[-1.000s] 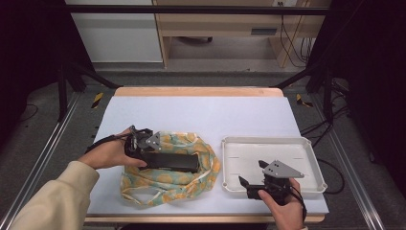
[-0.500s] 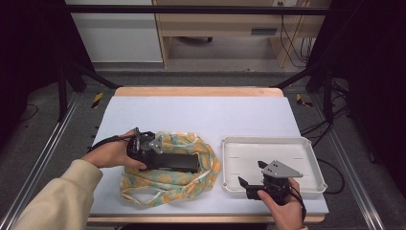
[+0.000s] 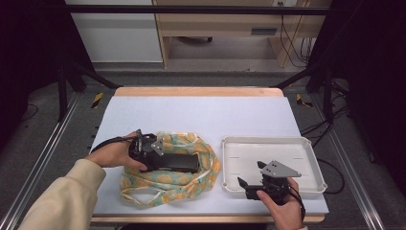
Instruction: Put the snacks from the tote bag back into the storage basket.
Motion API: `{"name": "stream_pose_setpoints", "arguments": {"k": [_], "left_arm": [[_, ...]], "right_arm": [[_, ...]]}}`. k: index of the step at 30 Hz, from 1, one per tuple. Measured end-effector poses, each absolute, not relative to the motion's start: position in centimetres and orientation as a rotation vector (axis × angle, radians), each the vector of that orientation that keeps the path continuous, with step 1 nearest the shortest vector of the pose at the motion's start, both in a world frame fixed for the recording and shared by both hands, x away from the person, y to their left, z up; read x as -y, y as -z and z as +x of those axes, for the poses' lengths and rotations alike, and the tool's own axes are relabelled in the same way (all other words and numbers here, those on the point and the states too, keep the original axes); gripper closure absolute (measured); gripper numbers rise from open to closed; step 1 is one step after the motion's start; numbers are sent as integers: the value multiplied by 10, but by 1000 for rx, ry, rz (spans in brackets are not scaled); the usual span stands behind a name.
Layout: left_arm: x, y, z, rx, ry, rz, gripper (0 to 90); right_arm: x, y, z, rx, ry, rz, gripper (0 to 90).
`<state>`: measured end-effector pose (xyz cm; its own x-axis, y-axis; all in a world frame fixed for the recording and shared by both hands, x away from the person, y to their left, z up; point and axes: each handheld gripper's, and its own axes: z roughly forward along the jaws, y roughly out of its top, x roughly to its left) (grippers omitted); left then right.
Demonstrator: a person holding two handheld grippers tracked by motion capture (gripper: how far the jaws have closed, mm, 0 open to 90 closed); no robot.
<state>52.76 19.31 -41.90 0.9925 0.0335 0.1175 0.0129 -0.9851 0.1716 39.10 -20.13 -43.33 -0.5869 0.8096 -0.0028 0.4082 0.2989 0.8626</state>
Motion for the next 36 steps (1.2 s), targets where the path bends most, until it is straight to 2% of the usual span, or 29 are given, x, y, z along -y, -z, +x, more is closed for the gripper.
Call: {"name": "stream_pose_setpoints", "arguments": {"k": [16, 30, 36], "left_arm": [[-201, 413, 521, 4, -224, 2921, 427], [-206, 372, 513, 16, -300, 2855, 428], [-205, 356, 509, 26, -318, 2844, 428]], "right_arm": [[201, 434, 391, -2136, -1216, 1088, 127], [200, 432, 391, -2148, -1226, 1079, 123], [199, 424, 398, -2181, -1203, 1053, 96]]}}
